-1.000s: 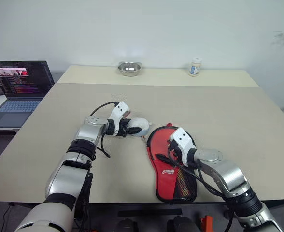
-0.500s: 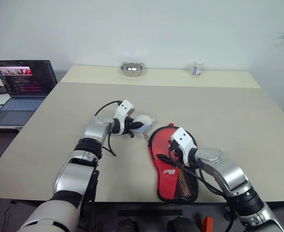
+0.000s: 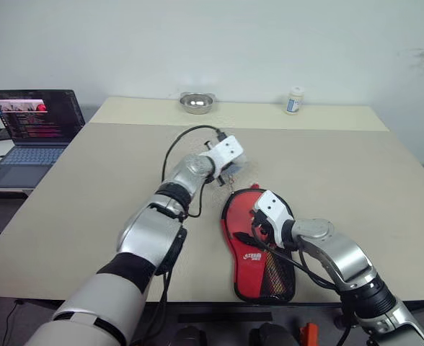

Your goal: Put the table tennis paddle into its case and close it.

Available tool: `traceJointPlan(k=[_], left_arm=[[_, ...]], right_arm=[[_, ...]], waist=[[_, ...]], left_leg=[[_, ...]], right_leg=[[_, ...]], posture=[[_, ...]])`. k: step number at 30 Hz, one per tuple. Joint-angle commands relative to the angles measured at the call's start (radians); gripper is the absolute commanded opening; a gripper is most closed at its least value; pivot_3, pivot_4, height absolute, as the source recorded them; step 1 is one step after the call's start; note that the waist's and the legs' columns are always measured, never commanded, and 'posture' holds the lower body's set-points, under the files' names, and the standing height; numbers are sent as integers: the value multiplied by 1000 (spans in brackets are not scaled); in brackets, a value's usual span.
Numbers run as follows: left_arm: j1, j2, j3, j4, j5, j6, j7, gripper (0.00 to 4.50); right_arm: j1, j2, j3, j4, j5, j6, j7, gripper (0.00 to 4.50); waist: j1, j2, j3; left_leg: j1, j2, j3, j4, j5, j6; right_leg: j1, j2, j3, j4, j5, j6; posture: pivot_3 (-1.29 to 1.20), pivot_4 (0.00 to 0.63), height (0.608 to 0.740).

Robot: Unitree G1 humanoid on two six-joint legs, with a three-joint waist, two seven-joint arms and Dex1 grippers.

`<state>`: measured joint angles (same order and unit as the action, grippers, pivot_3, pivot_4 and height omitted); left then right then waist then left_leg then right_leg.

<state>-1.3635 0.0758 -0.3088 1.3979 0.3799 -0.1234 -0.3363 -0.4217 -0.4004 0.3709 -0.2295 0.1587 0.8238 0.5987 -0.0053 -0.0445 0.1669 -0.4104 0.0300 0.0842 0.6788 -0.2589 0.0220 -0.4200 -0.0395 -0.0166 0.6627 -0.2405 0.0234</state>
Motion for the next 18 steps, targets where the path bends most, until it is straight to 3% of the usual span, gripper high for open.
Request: traceJointPlan(k=[1, 13, 18], left_arm=[[-92, -69, -22, -25, 55, -56, 88, 359], [-127, -282, -10, -23, 88, -118, 77, 359], [-80, -383, 47, -29, 13, -89, -91, 359]], right_arm=[[74, -19, 109, 47, -7, 96, 34, 4500], [119, 8, 122, -10, -15, 148, 3, 4500], [112, 14, 118, -4, -21, 149, -4, 4500]], waist=[[0, 0, 0], [3, 1, 0], [2, 4, -2]], left_leg=[[0, 0, 0, 0, 0, 0], [-1, 0, 0, -1, 0, 0], [-1, 0, -1, -1, 0, 0]], right_leg=[[0, 0, 0, 0, 0, 1], [0, 0, 0, -2, -2, 3], [0, 0, 0, -2, -3, 3]], posture=[[0, 150, 740], [0, 150, 740], [0, 150, 740]])
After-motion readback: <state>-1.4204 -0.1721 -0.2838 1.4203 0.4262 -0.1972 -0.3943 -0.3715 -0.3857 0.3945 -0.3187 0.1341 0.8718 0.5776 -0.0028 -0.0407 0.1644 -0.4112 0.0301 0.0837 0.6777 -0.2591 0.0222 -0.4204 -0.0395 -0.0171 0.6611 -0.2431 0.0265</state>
